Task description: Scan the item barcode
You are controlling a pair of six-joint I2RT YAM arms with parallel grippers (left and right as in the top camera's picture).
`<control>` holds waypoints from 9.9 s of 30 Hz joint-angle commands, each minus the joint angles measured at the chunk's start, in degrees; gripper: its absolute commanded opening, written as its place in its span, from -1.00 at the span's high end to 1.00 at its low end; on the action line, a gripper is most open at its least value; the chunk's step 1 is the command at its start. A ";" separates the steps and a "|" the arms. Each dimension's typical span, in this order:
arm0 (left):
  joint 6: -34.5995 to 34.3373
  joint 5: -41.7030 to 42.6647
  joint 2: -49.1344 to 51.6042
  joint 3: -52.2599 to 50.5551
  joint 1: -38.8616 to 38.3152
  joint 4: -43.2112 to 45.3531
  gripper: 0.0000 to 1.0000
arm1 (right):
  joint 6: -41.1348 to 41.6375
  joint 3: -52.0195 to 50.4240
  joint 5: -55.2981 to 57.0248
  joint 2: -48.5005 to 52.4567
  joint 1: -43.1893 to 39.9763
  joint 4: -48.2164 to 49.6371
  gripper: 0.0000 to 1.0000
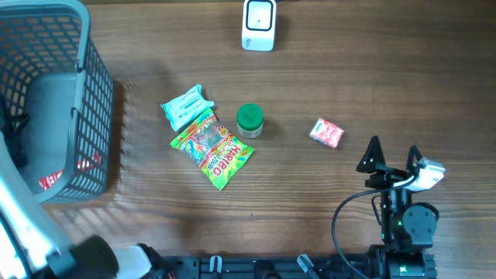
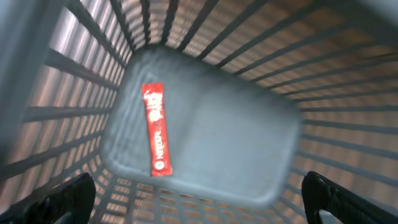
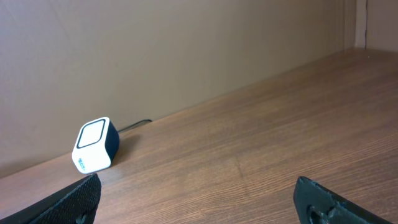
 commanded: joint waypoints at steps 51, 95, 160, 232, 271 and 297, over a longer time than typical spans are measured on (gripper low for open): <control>12.44 14.53 -16.48 -13.40 0.74 20.96 0.92 | -0.98 -0.07 -0.68 -0.02 0.28 0.15 -1.00; 38.64 10.32 27.91 -17.40 -81.48 43.65 0.92 | -0.98 -0.07 -0.68 -0.02 0.28 0.17 -0.99; 46.03 -12.76 -2.38 -19.45 -79.69 49.13 0.60 | -0.98 -0.07 -0.68 -0.02 0.28 0.17 -0.99; 66.82 -4.42 -68.57 -25.66 -40.81 61.88 -1.00 | -12.94 84.00 -38.36 76.48 11.34 -58.47 -0.99; 64.43 -0.52 -88.06 -48.83 -33.20 78.09 -1.00 | -23.69 99.82 -8.83 124.72 37.77 -55.10 -0.99; 64.43 -0.52 -88.06 -48.83 -33.20 79.58 -1.00 | -13.05 98.20 -8.81 130.18 36.74 -53.46 -0.52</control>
